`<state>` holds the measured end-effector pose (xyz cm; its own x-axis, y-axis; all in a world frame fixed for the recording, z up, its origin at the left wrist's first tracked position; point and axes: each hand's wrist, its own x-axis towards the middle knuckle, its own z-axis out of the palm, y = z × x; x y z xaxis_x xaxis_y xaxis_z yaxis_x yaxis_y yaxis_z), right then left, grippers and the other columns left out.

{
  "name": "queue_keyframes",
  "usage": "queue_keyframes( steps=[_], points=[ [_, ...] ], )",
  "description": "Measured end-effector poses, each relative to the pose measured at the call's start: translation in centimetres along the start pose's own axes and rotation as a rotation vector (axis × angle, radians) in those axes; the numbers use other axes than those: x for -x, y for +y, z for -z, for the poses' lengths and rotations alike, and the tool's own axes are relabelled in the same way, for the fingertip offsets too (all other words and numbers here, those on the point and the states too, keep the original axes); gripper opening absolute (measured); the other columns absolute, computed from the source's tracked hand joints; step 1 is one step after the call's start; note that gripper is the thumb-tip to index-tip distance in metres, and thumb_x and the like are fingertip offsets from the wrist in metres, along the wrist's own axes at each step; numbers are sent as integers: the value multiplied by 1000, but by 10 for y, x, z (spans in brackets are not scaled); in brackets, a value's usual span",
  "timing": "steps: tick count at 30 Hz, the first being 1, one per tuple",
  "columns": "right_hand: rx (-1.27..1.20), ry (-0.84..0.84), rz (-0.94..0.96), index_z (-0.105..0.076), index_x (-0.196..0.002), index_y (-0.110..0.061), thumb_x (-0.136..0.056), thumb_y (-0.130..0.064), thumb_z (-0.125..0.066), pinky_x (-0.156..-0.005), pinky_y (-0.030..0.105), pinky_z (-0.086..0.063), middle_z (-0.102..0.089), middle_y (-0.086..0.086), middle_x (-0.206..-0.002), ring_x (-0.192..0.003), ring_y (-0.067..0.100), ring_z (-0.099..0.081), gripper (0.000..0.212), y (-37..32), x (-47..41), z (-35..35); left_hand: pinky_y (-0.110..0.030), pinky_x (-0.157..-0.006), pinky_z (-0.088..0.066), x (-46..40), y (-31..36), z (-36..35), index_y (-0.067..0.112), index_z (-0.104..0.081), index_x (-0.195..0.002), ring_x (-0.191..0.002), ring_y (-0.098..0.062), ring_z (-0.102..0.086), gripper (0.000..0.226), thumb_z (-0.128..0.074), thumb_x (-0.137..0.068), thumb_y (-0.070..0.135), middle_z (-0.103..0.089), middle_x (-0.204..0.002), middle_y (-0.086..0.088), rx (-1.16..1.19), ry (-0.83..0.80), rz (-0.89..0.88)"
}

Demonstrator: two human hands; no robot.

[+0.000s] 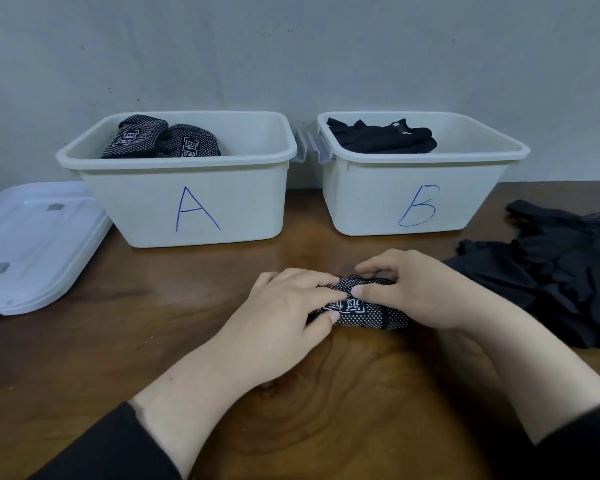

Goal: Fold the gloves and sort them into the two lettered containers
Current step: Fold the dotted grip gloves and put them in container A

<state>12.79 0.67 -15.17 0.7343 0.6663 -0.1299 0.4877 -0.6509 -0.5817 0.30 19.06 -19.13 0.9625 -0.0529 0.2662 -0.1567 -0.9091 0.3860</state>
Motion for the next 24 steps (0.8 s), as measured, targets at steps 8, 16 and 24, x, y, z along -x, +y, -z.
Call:
queue_keyframes(
  steps=[8,16,24],
  points=[
    [0,24,-6,-72,-97,-31,-89,-35,-69,-68,15,-51,-73,-13,-88,-79,1,-67,10,-12,0,-11,-2,-84,-39,-1,-2,11,33,-69,-103,-101,11,-57,13,-59,-96,29,-66,-102,21,386,280,344],
    [-635,364,-40,-75,-93,-23,-92,-22,-72,-89,40,-59,-77,-10,-90,-87,9,-72,4,-12,4,-30,-37,-98,-54,-5,13,9,20,-71,-106,-97,-12,-72,14,-62,-96,26,-76,-100,2,1164,545,725],
    [-824,291,14,-63,-117,-29,-87,-16,-78,-93,33,-57,-73,-6,-109,-103,8,-70,36,-31,7,-50,-47,-102,-50,-7,24,15,4,-69,-117,-110,-26,-68,27,-55,-101,20,-73,-115,-12,1495,292,618]
  ],
)
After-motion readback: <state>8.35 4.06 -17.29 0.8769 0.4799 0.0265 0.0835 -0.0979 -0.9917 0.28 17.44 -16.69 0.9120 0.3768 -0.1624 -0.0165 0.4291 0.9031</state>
